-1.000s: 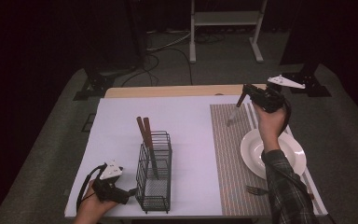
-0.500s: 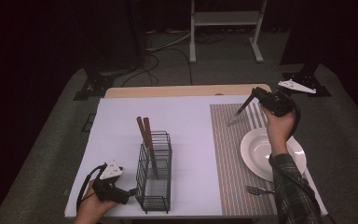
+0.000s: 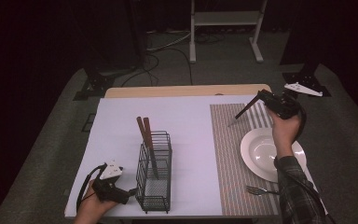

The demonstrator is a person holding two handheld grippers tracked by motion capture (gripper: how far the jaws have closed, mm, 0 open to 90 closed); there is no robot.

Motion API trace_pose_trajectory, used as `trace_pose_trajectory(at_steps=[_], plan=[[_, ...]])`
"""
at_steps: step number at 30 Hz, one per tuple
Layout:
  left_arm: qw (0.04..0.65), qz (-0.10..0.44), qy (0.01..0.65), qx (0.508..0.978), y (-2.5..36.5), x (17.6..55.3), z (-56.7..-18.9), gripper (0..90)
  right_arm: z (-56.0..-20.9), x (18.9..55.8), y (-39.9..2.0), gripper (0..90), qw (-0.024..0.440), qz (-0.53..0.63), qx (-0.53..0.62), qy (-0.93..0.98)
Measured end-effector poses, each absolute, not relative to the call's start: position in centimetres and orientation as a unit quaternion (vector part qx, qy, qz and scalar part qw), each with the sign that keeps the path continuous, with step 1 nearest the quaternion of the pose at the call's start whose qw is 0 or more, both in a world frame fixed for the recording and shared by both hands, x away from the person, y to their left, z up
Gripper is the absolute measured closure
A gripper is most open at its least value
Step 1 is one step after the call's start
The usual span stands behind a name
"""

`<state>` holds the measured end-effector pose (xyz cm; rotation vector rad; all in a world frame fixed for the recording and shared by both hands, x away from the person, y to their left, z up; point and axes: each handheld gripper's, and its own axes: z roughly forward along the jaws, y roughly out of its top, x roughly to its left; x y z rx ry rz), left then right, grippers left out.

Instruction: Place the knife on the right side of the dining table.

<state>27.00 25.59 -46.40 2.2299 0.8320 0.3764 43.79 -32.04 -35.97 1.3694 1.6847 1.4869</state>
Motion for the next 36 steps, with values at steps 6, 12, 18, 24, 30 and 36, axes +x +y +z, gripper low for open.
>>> trace_pose_trajectory(at_steps=[6,12,18,24,30,36], plan=[[0.358,0.146,0.322,0.864,25.6,27.0,-46.4,0.0,-36.2,43.9,-32.5,68.1,0.251,0.546,0.508,0.617],[0.358,0.146,0.322,0.864,25.6,27.0,-46.4,0.0,-36.6,44.3,-32.9,67.3,0.250,0.542,0.516,0.615],[0.358,0.146,0.322,0.864,25.6,27.0,-46.4,0.0,-36.8,44.5,-33.2,65.0,0.248,0.539,0.520,0.614],[0.358,0.146,0.322,0.864,25.6,27.0,-46.4,0.0,-37.1,44.7,-33.5,59.3,0.243,0.537,0.525,0.614],[0.358,0.146,0.322,0.864,25.6,27.0,-46.4,0.0,-37.8,44.8,-34.1,54.2,0.237,0.535,0.538,0.607],[0.358,0.146,0.322,0.864,25.6,27.0,-46.4,0.0,-38.3,44.8,-34.7,52.3,0.233,0.533,0.546,0.603]])
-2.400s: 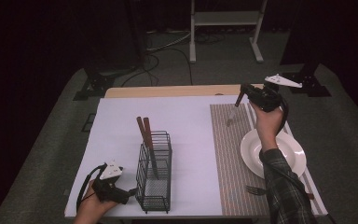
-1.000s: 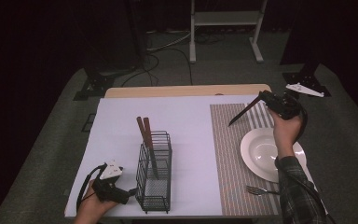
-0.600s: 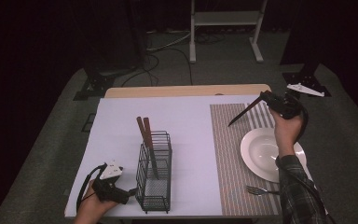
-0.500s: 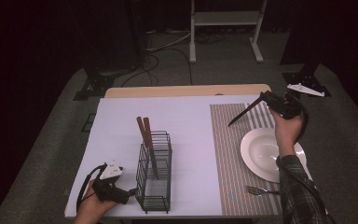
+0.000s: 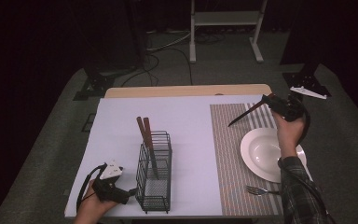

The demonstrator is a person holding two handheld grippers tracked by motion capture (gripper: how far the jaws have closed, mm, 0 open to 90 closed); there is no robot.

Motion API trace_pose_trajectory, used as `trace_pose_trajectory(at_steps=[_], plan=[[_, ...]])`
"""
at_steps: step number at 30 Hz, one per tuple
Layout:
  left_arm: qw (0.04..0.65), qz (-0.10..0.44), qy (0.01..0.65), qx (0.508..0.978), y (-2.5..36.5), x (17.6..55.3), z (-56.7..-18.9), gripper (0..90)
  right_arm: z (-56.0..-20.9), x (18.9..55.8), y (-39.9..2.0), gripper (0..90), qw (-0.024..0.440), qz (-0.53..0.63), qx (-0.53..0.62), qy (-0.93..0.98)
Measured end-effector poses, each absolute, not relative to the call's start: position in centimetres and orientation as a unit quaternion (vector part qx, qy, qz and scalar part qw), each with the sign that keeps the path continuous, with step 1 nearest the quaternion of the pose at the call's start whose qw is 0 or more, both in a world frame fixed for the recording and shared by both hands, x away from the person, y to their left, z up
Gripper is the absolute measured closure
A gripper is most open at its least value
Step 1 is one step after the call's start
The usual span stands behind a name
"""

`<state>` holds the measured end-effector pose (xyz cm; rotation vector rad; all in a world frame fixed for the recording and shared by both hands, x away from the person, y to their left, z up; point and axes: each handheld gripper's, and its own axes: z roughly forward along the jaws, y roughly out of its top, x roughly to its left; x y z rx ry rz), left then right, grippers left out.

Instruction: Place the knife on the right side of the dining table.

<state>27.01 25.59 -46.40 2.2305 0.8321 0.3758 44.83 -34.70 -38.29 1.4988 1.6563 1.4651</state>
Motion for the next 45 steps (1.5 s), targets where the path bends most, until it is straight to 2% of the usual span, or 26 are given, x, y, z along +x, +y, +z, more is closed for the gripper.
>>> trace_pose_trajectory(at_steps=[45], plan=[[0.358,0.146,0.322,0.864,25.6,27.0,-46.4,0.0,-41.9,45.1,-37.7,45.9,0.187,0.463,0.625,0.600]])
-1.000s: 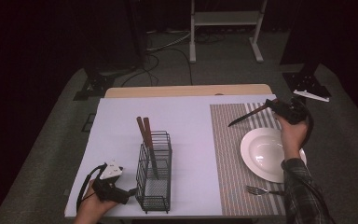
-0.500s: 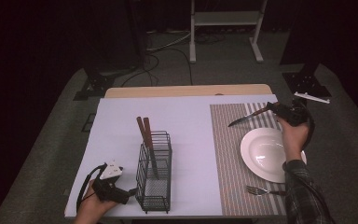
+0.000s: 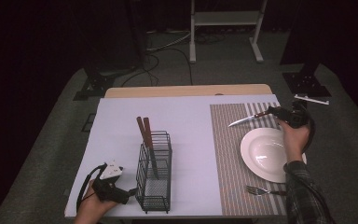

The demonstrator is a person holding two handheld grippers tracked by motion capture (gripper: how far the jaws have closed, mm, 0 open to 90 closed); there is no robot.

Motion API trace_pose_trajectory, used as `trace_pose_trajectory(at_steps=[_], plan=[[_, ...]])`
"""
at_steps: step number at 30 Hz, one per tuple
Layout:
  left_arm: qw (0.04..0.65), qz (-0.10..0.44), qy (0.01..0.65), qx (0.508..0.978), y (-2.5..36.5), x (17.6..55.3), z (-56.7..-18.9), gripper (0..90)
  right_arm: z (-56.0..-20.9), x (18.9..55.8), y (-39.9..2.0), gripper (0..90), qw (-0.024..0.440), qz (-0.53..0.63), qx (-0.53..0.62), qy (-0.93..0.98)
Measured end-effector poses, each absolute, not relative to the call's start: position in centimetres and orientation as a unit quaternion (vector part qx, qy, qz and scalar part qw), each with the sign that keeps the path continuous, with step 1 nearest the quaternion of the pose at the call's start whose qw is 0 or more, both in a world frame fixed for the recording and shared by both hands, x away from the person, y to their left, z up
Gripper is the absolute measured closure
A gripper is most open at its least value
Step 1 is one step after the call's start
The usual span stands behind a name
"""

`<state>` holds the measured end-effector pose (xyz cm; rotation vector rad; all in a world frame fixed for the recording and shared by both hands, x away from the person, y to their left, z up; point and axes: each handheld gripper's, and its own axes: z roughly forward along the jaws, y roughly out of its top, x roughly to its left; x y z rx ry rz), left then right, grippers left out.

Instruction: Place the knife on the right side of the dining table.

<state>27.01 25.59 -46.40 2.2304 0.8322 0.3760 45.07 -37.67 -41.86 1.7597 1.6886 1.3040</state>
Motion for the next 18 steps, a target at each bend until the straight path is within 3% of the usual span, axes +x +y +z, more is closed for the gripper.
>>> trace_pose_trajectory(at_steps=[18], plan=[[0.358,0.146,0.322,0.864,25.6,27.0,-46.4,0.0,-43.3,45.7,-38.1,42.0,0.150,0.419,0.665,0.600]])
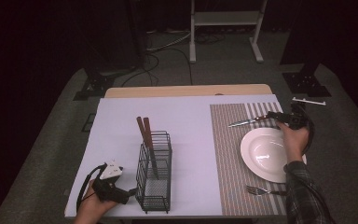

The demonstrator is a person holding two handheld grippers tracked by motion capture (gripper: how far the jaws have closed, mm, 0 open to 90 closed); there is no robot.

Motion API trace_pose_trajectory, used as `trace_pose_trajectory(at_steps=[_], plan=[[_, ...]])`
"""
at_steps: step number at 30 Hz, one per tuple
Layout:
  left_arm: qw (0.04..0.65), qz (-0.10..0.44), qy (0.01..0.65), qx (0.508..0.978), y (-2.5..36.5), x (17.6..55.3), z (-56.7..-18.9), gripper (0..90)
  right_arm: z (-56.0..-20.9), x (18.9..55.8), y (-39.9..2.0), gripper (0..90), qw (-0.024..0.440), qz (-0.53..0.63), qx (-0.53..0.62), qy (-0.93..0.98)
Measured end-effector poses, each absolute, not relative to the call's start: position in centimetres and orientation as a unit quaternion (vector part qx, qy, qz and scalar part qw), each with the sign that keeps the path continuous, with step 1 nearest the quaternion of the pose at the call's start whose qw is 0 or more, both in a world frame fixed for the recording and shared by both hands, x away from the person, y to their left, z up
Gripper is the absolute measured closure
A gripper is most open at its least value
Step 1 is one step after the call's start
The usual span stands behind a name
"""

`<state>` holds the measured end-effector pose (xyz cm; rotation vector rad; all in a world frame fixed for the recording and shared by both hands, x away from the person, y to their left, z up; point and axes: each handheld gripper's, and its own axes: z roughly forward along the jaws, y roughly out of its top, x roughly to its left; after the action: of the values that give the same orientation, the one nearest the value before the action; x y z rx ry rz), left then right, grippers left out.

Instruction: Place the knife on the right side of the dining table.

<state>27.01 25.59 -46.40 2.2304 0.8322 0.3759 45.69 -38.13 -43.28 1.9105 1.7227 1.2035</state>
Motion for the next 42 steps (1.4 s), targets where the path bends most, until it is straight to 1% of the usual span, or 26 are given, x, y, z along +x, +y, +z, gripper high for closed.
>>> trace_pose_trajectory(at_steps=[6,15,27,42], plan=[[0.358,0.146,0.322,0.864,25.6,27.0,-46.4,0.0,-43.3,46.0,-38.0,40.5,0.146,0.404,0.672,0.603],[0.358,0.146,0.322,0.864,25.6,27.0,-46.4,0.0,-43.4,46.2,-37.7,35.6,0.151,0.383,0.677,0.610],[0.358,0.146,0.322,0.864,25.6,27.0,-46.4,0.0,-43.7,46.9,-37.3,28.5,0.131,0.349,0.690,0.620],[0.358,0.146,0.322,0.864,25.6,27.0,-46.4,0.0,-43.9,47.0,-37.2,26.0,0.129,0.331,0.696,0.624]])
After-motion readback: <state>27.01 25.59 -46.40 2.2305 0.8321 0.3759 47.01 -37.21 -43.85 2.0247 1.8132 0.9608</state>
